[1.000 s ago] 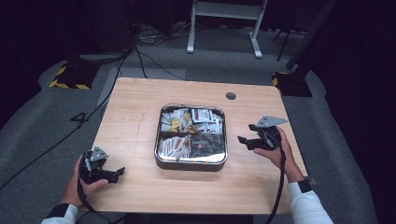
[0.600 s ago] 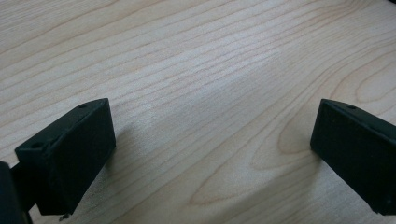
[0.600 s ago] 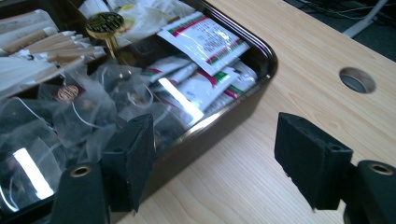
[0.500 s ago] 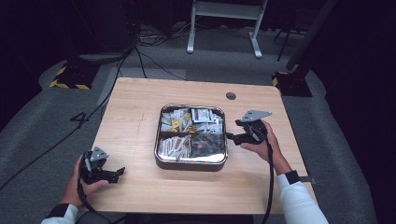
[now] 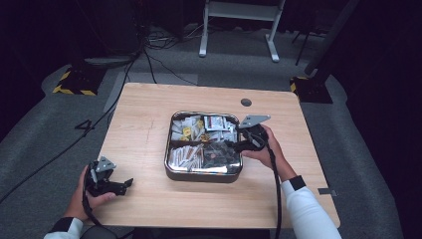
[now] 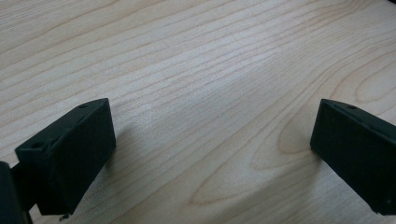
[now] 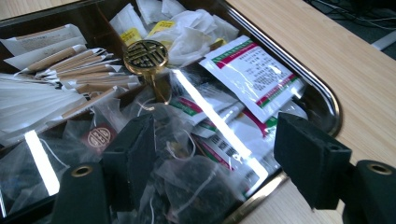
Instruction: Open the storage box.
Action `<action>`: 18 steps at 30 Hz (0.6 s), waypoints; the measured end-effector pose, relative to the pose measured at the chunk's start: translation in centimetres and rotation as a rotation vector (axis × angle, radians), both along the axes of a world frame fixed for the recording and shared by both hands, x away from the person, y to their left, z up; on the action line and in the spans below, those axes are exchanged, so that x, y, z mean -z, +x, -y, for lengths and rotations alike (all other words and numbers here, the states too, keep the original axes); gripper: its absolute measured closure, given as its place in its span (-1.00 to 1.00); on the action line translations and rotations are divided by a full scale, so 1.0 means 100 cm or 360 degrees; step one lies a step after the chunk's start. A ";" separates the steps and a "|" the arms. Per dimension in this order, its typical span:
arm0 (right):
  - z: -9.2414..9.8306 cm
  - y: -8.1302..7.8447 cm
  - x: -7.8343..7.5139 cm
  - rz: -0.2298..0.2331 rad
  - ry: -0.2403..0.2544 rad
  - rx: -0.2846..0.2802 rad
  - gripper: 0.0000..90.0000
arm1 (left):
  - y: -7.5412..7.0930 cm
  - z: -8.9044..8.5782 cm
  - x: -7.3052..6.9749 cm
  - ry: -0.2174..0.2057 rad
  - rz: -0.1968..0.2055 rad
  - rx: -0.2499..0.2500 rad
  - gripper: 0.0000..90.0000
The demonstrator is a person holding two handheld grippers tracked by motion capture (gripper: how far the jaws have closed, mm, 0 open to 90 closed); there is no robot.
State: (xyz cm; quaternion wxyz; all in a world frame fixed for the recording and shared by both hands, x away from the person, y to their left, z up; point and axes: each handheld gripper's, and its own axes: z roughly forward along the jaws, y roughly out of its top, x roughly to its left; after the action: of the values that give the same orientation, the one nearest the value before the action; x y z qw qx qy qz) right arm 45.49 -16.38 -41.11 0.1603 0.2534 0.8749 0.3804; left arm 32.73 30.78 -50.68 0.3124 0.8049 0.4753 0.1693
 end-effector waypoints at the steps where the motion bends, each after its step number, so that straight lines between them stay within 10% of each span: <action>1: -0.003 0.001 0.001 -0.0002 -0.0006 -0.0012 -0.34 | 0.000 0.000 0.000 0.0000 0.0000 0.0000 -0.99; 18: -0.051 0.011 0.016 -0.0070 -0.0047 -0.0121 -0.31 | 0.000 0.000 0.000 0.0000 0.0000 0.0000 -0.99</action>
State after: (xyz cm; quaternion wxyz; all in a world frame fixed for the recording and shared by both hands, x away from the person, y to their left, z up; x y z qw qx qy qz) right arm 46.60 -11.27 -42.71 0.1303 0.2259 0.8927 0.3676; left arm 32.73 30.78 -50.68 0.3125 0.8048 0.4753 0.1692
